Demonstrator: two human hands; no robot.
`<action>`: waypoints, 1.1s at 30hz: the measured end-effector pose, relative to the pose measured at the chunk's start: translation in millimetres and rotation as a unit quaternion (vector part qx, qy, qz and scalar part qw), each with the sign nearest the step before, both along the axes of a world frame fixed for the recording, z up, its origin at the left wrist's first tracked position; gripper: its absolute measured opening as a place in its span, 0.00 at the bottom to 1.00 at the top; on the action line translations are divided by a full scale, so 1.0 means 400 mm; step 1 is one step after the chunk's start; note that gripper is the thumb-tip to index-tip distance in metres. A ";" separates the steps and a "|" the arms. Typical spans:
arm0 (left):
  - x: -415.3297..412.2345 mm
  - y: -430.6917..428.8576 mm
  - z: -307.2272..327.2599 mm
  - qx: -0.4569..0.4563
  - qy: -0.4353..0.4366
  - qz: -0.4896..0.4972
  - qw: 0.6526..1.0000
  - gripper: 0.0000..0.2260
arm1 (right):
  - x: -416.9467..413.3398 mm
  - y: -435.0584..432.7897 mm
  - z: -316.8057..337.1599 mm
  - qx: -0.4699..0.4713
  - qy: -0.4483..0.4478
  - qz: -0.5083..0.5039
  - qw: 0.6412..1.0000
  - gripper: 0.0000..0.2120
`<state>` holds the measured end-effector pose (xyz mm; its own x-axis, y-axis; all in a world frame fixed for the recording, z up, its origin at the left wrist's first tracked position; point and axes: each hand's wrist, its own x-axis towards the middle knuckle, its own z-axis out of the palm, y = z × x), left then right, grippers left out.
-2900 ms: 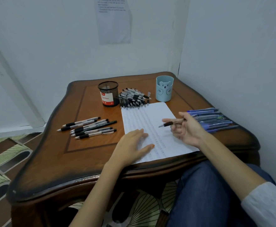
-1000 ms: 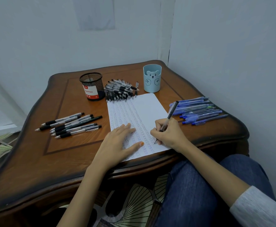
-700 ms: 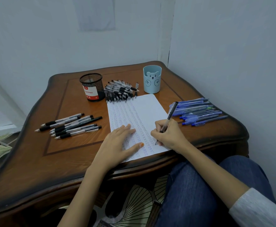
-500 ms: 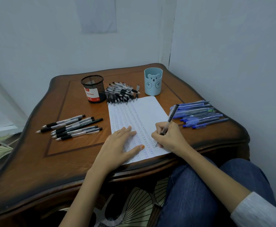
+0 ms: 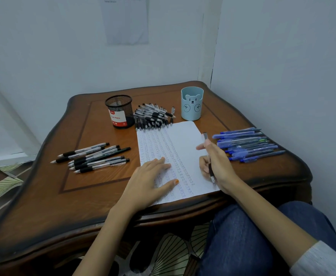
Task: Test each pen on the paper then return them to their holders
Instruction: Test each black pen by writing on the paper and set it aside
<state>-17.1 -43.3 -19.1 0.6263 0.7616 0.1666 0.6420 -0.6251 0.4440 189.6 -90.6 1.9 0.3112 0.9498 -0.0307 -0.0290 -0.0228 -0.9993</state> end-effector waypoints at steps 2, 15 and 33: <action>0.000 0.011 0.010 -0.001 -0.010 0.006 1.000 0.26 | -0.001 0.008 0.008 0.008 -0.025 0.019 0.999 0.17; 0.024 0.182 0.052 0.007 0.053 0.038 0.998 0.20 | 0.006 0.158 0.061 0.006 -0.073 0.019 0.997 0.14; 0.034 0.267 0.017 0.072 0.021 0.057 0.996 0.20 | 0.041 0.503 0.088 0.044 -0.302 0.010 0.952 0.09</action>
<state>-3.4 63.6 -12.2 0.5460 0.7981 0.2548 0.7279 -0.6025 0.3273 205.9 110.6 37.0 0.2291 0.9462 0.2284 0.5509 0.0675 -0.8319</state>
